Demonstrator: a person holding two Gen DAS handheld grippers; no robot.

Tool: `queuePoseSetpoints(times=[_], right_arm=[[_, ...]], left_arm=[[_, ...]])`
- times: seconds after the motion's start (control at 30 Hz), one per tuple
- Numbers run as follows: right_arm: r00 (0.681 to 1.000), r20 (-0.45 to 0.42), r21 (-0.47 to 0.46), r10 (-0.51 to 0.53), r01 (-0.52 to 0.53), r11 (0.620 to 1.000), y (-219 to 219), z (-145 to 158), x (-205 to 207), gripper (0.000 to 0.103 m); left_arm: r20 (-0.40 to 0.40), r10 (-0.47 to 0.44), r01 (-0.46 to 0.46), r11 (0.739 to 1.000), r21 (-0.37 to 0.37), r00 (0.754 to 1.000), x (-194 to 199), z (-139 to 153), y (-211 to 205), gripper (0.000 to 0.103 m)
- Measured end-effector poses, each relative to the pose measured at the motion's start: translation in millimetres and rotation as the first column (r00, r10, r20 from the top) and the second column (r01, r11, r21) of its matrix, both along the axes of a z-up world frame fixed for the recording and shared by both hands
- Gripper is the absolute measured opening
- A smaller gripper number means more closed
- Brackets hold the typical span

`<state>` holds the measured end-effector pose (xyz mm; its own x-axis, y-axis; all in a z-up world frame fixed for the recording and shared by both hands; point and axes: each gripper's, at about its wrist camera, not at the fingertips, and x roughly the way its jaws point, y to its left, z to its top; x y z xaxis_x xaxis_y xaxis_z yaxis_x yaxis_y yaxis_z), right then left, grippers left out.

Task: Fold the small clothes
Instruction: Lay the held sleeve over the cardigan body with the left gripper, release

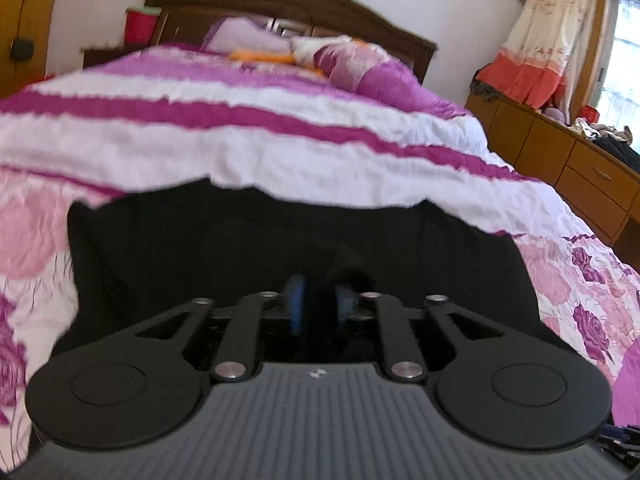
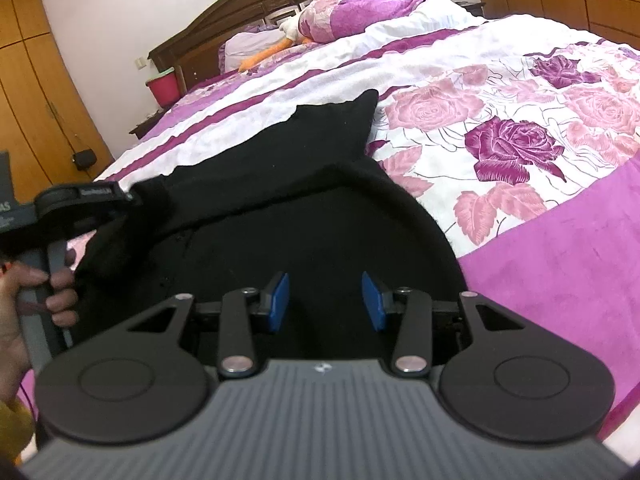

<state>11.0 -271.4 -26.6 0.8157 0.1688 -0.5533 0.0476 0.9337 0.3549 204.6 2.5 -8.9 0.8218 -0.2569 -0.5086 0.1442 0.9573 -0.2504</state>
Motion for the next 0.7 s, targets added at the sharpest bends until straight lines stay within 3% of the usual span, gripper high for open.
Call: queuePoseSetpoints(times=[0.1,0.17,0.43,0.7], right_arm=[[1.000,0.003,0.008,0.000,0.000,1.000,-1,0,0,0.043],[1.000,0.005,0.010,0.000,0.000,1.000,-1,-1,0,0.043],[1.000,0.019,0.002,0.012,-0.012,1.000,4,3,-4,0.045],[0.998,0.040,-0.032,0.057,-0.055,0.998,19,13,-4,0.045]], left_arm=[[0.010,-0.001,0.001,1.000,0.016,1.000,-10,3,2,0.056],[0.017,-0.004,0.004,0.999,0.041,1.000,-18,8,3,0.059],[0.006,0.054,-0.054,0.996,0.066,0.999,-70,28,41,0.061],[-0.093,0.161,-0.144,0.976,0.160,0.983,-96,27,72,0.064]])
